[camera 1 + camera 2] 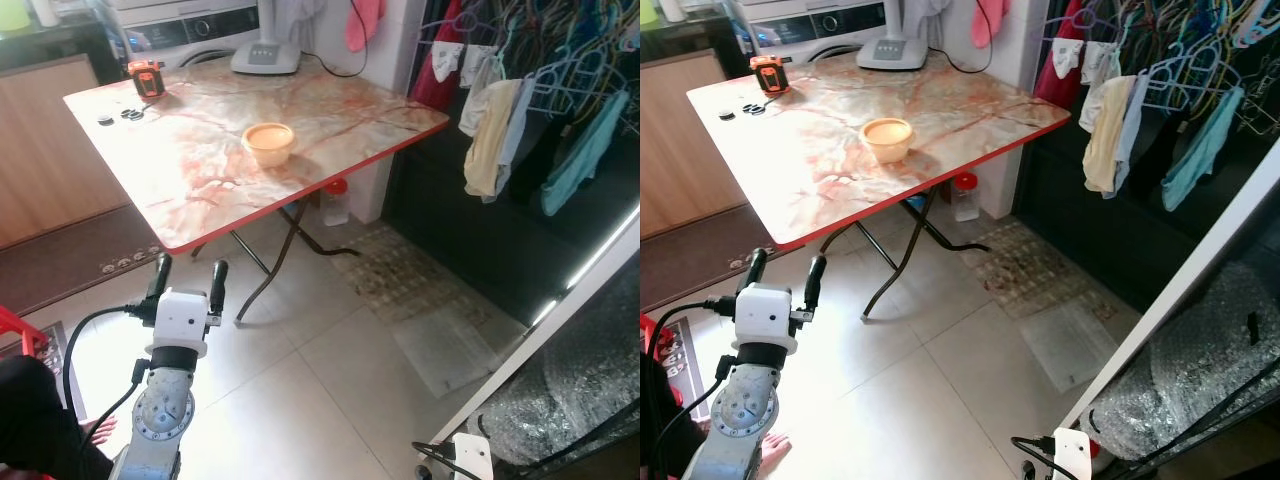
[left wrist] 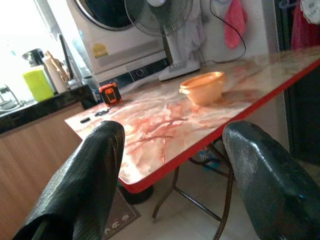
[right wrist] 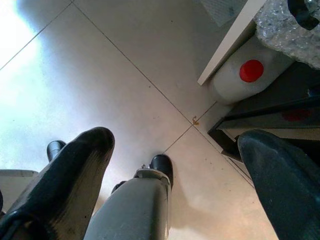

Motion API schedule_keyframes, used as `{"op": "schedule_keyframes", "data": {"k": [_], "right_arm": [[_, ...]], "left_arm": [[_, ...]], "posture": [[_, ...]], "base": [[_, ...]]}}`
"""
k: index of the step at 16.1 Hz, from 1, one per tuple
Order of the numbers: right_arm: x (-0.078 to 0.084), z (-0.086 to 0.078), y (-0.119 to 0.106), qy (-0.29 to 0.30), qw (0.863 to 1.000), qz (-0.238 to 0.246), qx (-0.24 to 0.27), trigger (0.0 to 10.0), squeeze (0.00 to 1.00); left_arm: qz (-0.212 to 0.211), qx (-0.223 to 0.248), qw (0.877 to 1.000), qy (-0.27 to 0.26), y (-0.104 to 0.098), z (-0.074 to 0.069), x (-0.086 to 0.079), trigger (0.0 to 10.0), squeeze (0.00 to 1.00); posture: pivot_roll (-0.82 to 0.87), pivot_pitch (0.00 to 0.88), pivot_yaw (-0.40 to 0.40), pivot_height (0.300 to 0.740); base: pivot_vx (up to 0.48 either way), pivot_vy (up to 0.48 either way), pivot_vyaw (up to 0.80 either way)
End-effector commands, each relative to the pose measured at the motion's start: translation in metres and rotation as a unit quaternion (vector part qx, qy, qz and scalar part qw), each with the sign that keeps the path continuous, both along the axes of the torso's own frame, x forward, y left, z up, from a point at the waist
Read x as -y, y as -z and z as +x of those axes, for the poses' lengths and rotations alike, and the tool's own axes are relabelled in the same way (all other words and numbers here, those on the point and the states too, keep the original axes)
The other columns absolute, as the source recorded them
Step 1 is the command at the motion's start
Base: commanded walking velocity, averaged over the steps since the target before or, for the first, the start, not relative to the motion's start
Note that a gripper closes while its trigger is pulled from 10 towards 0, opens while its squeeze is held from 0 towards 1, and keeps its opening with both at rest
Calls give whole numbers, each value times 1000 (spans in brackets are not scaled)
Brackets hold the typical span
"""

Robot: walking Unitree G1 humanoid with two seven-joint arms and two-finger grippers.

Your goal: Restocking fridge

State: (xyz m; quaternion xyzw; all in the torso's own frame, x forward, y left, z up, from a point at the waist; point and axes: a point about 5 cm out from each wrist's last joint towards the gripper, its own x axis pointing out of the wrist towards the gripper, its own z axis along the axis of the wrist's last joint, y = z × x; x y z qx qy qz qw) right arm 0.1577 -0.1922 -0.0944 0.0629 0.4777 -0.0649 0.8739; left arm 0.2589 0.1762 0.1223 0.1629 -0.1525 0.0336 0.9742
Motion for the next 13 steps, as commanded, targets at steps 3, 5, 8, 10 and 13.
{"op": "schedule_keyframes", "data": {"k": [3, 5, 8, 10, 13], "right_arm": [[1, -4, 1, -4, 1000, -1, -8, 10000, 0], [1, -4, 1, -6, 1000, -1, -8, 10000, 0], [1, -2, 1, -7, 1000, -2, -7, 10000, 0], [1, -1, 0, -11, 1000, -4, -5, 10000, 0], [1, 0, 0, -19, 1000, -7, -2, 10000, 0]], "left_arm": [[-12, -7, 1000, 9, -9, 7, -3, 10000, 0], [-14, -17, 1000, 13, -9, 8, 0, 10000, 0], [-19, -23, 999, 18, -10, 8, 5, 10000, 0], [-21, -23, 999, 20, -13, 10, 6, 10000, 0], [-22, -23, 999, 23, -15, 13, 6, 10000, 0]], "posture": [[-132, 0, -15, 740], [-132, 0, -15, 740], [-128, 0, -22, 740], [-132, 0, -17, 740], [-131, 8, -14, 740]], "base": [[0, 0, 0], [0, 0, 0], [102, 0, 0], [311, 0, 0], [316, 0, 267]]}}
